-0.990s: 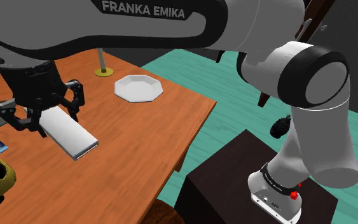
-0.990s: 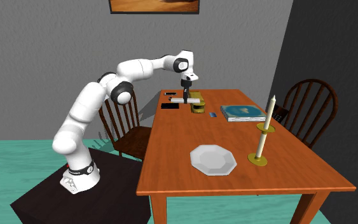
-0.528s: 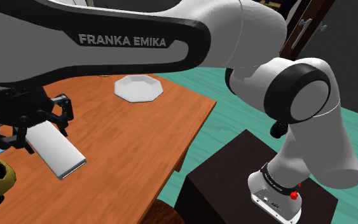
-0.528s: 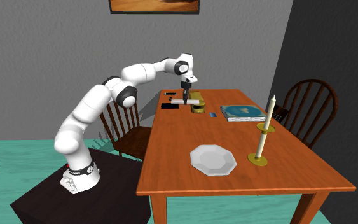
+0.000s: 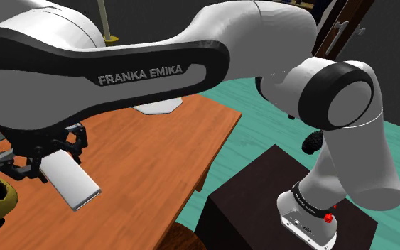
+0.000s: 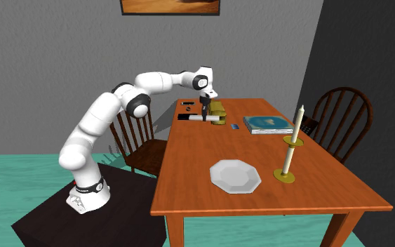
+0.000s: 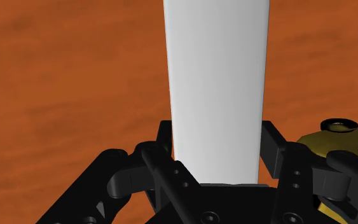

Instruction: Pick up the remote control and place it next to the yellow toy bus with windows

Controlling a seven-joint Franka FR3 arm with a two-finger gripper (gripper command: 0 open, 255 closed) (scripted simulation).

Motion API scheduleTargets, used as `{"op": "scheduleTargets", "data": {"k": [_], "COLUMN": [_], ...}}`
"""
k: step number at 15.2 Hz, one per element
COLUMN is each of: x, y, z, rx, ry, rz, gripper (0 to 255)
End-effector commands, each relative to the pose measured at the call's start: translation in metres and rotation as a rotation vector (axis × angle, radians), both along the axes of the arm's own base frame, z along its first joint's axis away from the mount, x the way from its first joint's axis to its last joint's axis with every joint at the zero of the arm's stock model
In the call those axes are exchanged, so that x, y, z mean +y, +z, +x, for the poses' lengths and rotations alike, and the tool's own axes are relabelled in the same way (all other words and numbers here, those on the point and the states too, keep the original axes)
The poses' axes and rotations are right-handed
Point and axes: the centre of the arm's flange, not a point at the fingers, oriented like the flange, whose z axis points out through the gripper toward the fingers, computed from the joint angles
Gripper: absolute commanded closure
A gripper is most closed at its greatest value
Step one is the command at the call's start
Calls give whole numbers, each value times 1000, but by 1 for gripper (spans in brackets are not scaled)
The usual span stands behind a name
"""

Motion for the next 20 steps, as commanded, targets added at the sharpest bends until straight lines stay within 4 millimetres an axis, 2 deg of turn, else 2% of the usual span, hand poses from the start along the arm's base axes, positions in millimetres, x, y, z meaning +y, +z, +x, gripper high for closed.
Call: {"op": "scheduleTargets", "data": {"k": [1,17,20], "x": [0,0,0], "y": [-10,-96,-96], "z": [-1,-1,-1], "rx": [0,0,0], "ry": [0,0,0], "rz": [1,1,1], "gripper": [255,255,255]}}
